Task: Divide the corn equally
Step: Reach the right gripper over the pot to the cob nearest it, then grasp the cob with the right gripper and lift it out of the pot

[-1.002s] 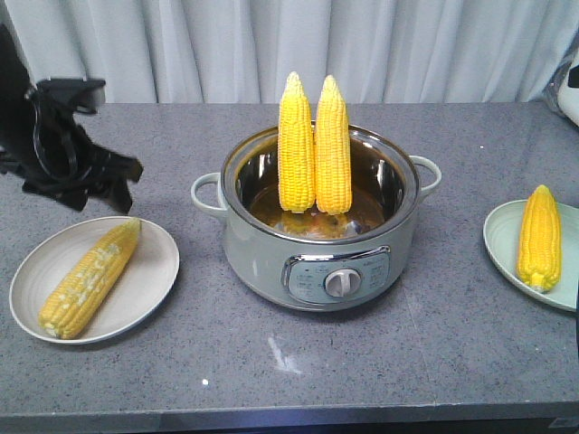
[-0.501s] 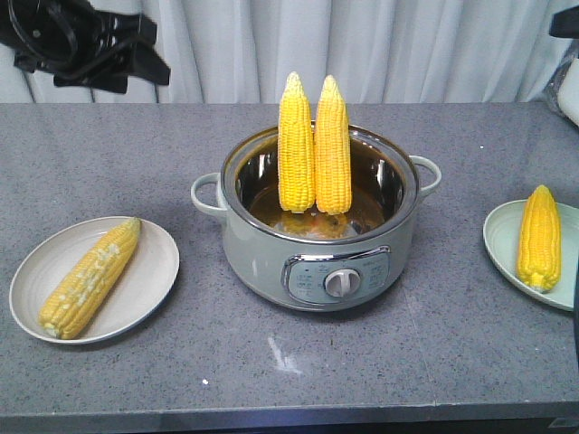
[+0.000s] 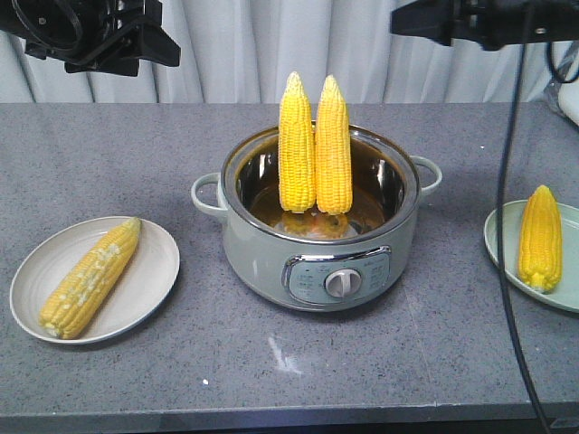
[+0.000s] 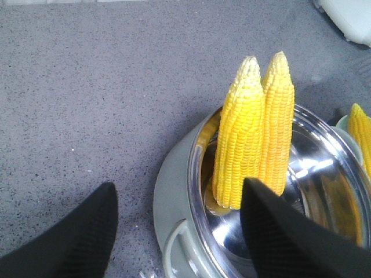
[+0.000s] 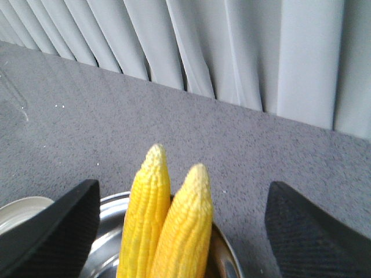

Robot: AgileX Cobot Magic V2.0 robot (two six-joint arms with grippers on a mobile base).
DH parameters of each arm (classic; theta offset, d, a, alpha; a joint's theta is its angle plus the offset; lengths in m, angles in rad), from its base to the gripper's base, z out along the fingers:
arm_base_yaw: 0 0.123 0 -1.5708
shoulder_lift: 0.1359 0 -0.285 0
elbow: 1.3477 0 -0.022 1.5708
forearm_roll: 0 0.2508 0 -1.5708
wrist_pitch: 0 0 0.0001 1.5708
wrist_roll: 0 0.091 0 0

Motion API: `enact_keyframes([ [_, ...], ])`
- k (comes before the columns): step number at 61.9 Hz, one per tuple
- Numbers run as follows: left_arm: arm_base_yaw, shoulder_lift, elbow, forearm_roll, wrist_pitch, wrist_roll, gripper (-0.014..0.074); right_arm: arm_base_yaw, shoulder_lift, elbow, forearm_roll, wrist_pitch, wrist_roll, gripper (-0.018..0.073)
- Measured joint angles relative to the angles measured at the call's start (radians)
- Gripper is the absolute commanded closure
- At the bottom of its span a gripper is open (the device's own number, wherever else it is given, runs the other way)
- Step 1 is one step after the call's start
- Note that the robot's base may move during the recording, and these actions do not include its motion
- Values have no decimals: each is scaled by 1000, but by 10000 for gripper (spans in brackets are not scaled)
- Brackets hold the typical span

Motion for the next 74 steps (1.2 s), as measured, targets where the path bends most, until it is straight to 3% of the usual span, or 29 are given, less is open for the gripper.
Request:
enact_keyframes([
  [10,0,0,0,0,0,0,150,38,76,-38,-4,-34,9,3],
  [30,0,0,0,0,1,0,150,46,278,-264,4,76,86,3],
  [55,0,0,0,15,2,0,150,48,377,-274,8,134,77,3],
  [74,0,0,0,15,4,0,150,96,382,-274,13,133,74,3],
])
